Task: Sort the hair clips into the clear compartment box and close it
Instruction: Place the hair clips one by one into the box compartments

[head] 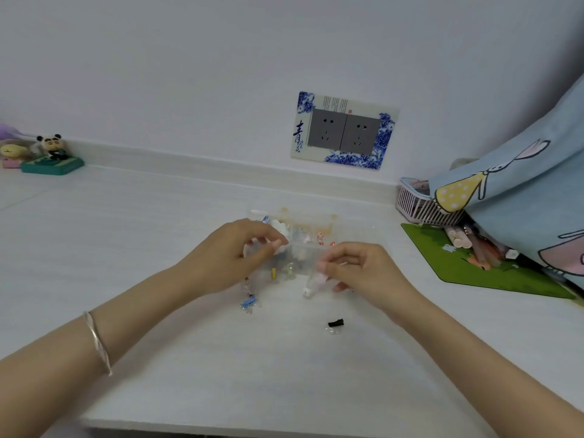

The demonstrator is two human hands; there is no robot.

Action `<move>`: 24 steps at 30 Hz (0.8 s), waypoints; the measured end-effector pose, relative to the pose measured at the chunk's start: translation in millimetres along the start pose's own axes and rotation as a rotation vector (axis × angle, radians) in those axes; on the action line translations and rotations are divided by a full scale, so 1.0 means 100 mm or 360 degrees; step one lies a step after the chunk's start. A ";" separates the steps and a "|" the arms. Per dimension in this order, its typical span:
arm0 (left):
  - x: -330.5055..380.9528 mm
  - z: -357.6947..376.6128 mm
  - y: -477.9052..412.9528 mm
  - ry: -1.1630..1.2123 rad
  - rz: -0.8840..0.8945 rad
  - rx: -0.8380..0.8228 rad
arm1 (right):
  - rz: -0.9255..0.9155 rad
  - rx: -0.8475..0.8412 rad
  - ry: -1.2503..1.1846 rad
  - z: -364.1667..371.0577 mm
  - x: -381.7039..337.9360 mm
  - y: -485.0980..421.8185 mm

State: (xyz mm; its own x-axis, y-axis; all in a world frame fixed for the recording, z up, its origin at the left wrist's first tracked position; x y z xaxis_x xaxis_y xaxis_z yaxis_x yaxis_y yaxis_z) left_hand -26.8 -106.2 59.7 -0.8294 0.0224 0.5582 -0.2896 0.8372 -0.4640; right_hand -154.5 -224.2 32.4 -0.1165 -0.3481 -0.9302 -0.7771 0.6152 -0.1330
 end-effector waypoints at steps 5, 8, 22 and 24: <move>0.10 0.09 -0.21 -0.0104 0.0039 -0.0024 | -0.0211 0.0251 0.0001 -0.53 -0.29 -0.28; 0.15 0.28 -0.33 -0.0252 0.0106 -0.0208 | -0.0279 0.0224 0.0271 -0.59 -0.35 -0.54; 0.11 0.31 -0.49 -0.0246 0.0203 -0.0119 | -0.0441 -0.0102 0.0956 -0.23 -0.18 -0.88; 0.08 0.31 -0.47 -0.0229 0.0188 -0.0093 | -0.0458 -0.0114 0.0947 -0.23 -0.17 -0.84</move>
State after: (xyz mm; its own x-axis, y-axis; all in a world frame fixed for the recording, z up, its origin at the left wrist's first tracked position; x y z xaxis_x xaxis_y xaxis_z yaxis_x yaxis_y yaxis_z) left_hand -34.5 -162.1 64.8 -0.9170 0.0473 0.3960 -0.1617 0.8636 -0.4775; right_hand -101.1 -286.0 67.2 -0.2037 -0.8353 -0.5107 -0.8651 0.3978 -0.3056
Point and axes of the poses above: each hand's wrist, its own y-axis away from the middle knuckle, its own z-axis out of the palm, x = y × z, the point moved 10 cm from there along -y, towards the middle knuckle, and after that the axes turned 1 degree about x, right-handed, at the moved point
